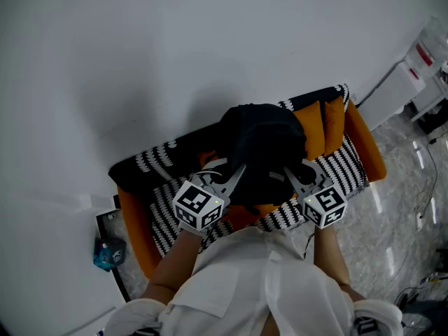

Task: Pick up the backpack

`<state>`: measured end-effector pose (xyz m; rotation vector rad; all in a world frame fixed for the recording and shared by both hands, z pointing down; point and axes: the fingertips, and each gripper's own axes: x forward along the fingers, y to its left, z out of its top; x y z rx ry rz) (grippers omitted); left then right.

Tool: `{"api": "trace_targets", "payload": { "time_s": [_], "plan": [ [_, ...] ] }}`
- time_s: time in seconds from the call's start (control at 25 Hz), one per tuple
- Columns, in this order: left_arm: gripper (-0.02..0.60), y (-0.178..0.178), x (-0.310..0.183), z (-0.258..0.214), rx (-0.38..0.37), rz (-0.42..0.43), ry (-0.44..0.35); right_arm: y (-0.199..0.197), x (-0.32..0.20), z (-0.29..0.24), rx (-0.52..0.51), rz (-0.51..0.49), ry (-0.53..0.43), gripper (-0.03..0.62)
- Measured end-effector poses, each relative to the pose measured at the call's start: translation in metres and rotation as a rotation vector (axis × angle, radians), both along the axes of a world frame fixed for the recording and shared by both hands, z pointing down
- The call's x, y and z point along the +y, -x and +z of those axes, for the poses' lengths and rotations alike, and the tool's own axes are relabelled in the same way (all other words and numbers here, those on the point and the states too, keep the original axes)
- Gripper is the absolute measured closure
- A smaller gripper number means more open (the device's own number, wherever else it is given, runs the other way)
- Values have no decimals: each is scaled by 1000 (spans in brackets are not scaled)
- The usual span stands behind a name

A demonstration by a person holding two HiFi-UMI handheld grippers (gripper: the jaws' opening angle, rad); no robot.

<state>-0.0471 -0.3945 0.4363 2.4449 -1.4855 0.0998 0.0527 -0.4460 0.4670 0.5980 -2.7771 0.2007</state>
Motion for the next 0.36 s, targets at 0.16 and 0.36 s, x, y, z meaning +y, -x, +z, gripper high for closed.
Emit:
{"api": "trace_targets", "payload": {
  "time_s": [0.16, 0.36],
  "plan": [
    [549, -1, 0, 1, 2, -1, 1, -1, 0, 1, -1, 2, 0, 526],
    [549, 0, -1, 1, 10, -3, 3, 0, -1, 1, 1, 3, -1, 528]
  ]
}}
